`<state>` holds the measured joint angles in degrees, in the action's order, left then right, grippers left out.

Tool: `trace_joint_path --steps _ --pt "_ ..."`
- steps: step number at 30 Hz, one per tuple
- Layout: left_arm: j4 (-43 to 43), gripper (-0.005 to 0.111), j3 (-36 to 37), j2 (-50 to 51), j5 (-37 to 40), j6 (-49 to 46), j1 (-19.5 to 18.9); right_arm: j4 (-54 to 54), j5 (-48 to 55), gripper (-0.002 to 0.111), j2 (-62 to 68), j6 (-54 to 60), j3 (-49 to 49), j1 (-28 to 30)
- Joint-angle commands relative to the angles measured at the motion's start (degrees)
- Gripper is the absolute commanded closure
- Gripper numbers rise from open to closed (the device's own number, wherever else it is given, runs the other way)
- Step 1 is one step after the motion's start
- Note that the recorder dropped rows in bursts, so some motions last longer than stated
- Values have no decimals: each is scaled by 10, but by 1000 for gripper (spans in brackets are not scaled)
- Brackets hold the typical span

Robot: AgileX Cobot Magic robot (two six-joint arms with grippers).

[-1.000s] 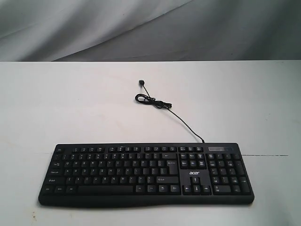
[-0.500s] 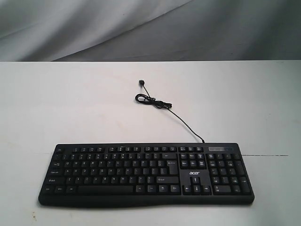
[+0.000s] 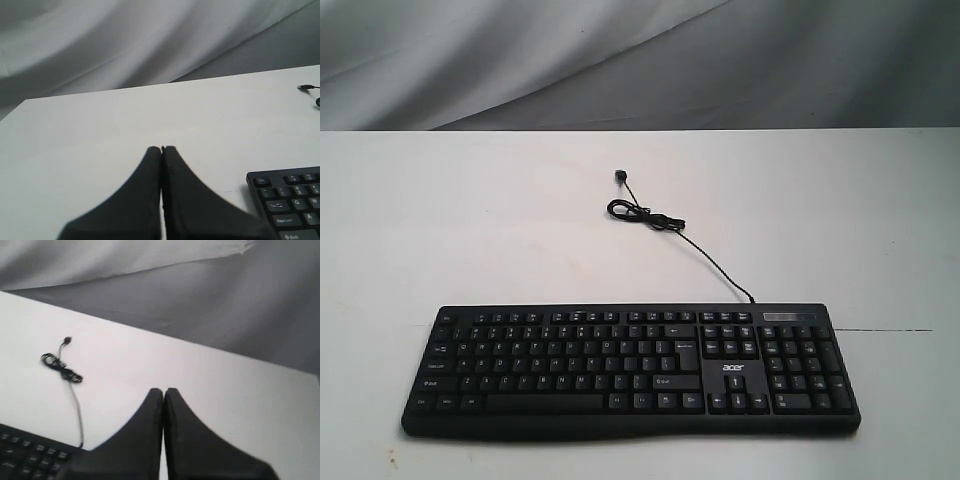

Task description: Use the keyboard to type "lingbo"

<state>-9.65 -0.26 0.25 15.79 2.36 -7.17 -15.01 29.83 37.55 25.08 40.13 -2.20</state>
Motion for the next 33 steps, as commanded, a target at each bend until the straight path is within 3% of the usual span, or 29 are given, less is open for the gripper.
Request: trace_joint_path --steps 1,6,11,15,23,33 --pt "1 107 3 -2 -6 3 4 3 13 108 60 -92 3 -69" --pt "1 107 3 -2 -6 3 4 9 12 108 157 -179 4 -180" --pt "1 107 3 -2 -6 3 4 9 -21 108 269 -171 10 -300" --pt "1 107 3 -2 -6 3 4 3 -26 108 355 -140 50 -359" --pt "1 107 3 -2 -6 3 4 -38 -26 108 487 18 144 -406" --pt "1 107 3 -2 -6 3 4 -63 -104 108 573 132 154 -429"
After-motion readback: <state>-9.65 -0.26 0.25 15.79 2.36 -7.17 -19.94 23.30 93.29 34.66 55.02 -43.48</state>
